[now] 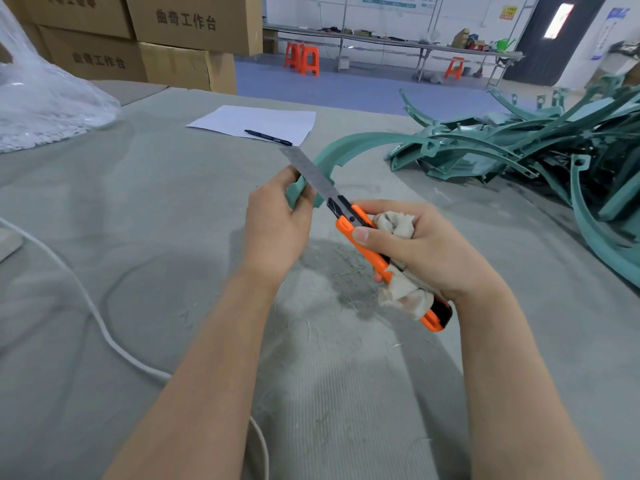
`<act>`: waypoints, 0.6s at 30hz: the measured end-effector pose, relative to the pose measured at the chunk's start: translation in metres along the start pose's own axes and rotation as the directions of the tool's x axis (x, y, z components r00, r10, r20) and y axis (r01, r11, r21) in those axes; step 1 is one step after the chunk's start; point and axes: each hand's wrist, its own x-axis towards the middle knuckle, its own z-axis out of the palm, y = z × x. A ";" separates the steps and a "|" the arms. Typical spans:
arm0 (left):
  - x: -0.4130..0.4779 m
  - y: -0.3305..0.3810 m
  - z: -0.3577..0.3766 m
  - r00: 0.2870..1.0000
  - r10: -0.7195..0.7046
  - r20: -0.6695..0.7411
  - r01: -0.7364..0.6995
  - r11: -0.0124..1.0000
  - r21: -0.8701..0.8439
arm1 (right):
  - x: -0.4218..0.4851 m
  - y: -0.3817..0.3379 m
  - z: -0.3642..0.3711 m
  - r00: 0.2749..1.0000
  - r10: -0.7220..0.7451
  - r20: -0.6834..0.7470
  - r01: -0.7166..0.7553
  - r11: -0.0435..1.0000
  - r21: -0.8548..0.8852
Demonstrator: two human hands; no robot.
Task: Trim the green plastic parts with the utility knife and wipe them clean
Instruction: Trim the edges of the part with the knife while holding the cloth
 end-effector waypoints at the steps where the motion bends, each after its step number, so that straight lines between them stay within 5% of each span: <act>1: -0.001 0.001 0.000 1.000 -0.005 -0.011 0.005 1.000 -0.012 | 0.000 0.001 0.001 1.000 0.005 0.008 -0.005 1.000 0.007; 9: 0.000 -0.004 0.001 0.998 -0.033 -0.051 0.031 0.999 -0.034 | 0.003 0.004 0.003 0.998 0.015 0.065 -0.018 0.998 0.056; 14: 0.002 -0.008 0.003 0.998 -0.058 0.006 0.057 0.976 -0.208 | 0.005 0.008 0.012 0.989 -0.013 0.147 0.015 1.000 -0.010; 18: 0.004 -0.011 0.003 0.998 -0.062 -0.028 0.057 0.986 -0.154 | 0.005 0.004 0.009 0.992 -0.042 0.115 0.034 0.997 0.064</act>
